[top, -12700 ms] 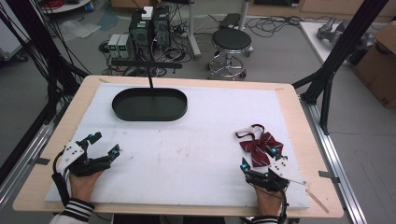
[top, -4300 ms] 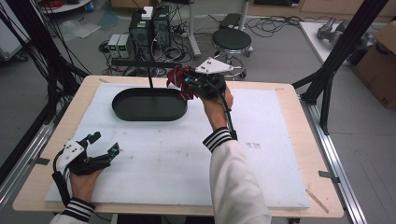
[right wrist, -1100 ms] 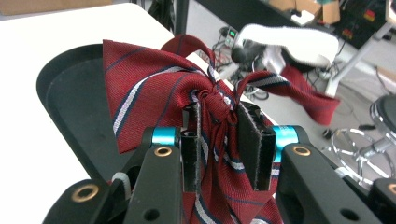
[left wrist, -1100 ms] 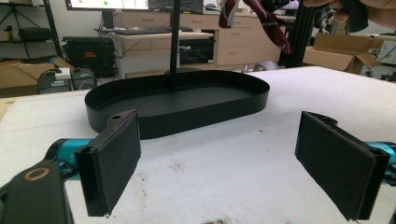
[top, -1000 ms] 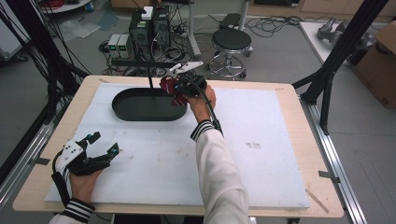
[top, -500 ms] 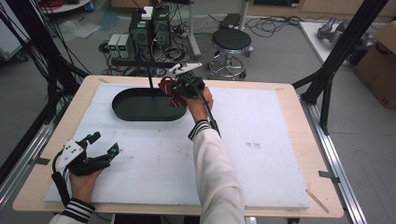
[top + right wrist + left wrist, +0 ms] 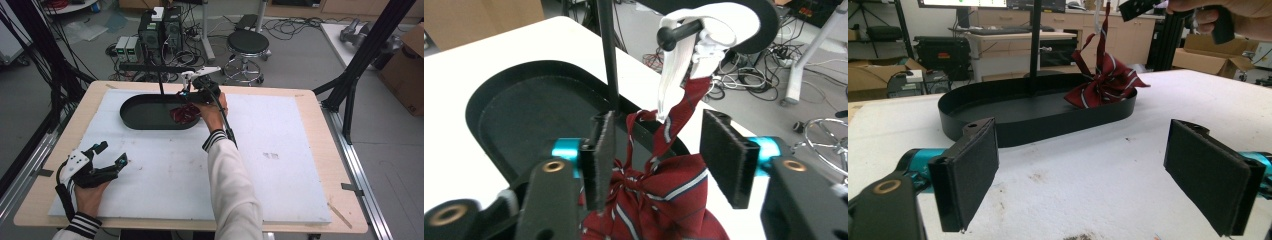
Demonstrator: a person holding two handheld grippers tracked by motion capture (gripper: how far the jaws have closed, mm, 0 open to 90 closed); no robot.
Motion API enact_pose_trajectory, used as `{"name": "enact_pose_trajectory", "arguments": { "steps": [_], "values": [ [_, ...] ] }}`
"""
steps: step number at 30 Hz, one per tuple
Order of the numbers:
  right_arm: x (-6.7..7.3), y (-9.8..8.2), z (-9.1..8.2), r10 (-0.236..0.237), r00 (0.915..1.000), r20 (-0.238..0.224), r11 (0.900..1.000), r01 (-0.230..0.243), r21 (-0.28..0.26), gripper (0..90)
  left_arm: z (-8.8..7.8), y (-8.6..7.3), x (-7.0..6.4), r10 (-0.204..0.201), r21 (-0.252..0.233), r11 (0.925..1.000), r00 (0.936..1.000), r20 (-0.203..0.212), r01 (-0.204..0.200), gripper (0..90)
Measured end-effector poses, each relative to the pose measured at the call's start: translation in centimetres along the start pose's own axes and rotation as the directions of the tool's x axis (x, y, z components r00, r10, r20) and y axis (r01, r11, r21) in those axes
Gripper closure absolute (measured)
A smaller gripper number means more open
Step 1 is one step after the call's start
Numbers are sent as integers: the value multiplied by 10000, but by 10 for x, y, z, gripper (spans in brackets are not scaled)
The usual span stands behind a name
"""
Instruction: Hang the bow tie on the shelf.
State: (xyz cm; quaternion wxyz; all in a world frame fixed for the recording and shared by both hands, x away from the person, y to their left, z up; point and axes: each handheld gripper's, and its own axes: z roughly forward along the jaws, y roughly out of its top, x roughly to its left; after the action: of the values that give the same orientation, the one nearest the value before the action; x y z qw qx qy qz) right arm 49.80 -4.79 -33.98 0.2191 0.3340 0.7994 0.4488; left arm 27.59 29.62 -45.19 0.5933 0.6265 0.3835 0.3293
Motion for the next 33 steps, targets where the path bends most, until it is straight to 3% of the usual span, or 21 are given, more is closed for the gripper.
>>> {"name": "enact_pose_trajectory", "arguments": {
  "steps": [8,12,15,20,23,24,25,33],
  "values": [
    [-3,6,-20,305,9995,-124,9984,-310,-481,132,0,0,0,-15,54,10000,10000,-9,15,147],
    [-3,8,-30,257,9996,-93,9972,-263,-703,113,0,0,0,34,44,10000,10000,-13,-34,147],
    [-5,4,-43,205,9998,-60,9907,-211,-1343,111,0,0,0,70,29,10000,10000,-19,-70,147],
    [-14,-6,-66,538,9984,-161,9825,-558,-1776,90,0,0,-1,74,-9,10000,10000,-15,-74,147],
    [-20,-19,-88,568,9983,-100,9781,-576,-1998,75,0,0,-1,65,-21,10000,10000,-10,-65,147],
    [-20,-19,-88,568,9983,-100,9781,-576,-1998,75,0,0,0,65,-30,10000,10000,0,-65,147],
    [-21,-23,-94,626,9980,-32,9773,-619,-2025,20,0,0,0,59,0,10000,10000,-2,-59,147],
    [-30,-63,-150,875,9949,504,9631,-716,-2594,16,-1,0,0,88,-49,9999,10000,2,-88,146]
  ]
}}
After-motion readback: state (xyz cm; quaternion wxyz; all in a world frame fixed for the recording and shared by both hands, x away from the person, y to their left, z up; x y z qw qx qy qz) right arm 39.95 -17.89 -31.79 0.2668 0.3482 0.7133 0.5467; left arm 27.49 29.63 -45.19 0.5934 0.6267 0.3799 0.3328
